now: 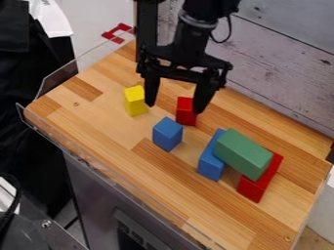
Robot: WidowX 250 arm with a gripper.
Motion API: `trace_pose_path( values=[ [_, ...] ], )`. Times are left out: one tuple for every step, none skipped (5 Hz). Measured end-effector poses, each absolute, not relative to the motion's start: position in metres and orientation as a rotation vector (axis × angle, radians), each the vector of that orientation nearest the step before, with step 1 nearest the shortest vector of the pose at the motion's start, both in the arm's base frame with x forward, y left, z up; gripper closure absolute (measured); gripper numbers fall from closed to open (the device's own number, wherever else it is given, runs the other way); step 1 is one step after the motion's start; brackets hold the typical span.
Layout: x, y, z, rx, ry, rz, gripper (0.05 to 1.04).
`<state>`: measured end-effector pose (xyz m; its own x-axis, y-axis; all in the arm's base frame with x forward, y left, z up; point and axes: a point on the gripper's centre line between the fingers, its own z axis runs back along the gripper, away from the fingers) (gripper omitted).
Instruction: Put the yellow cube on top of the tower
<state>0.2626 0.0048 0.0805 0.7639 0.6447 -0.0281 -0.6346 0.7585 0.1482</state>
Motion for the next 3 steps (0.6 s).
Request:
trace_pose_path(
  values=[
    [0.265, 0.018, 0.076, 0.097, 0.054, 0.838, 0.083],
    [0.267, 0.029, 0.073, 0.057, 0.037, 0.904, 0.083],
    [0.268, 0.044, 0.07, 0.026, 0.016, 0.943, 0.083]
  ],
)
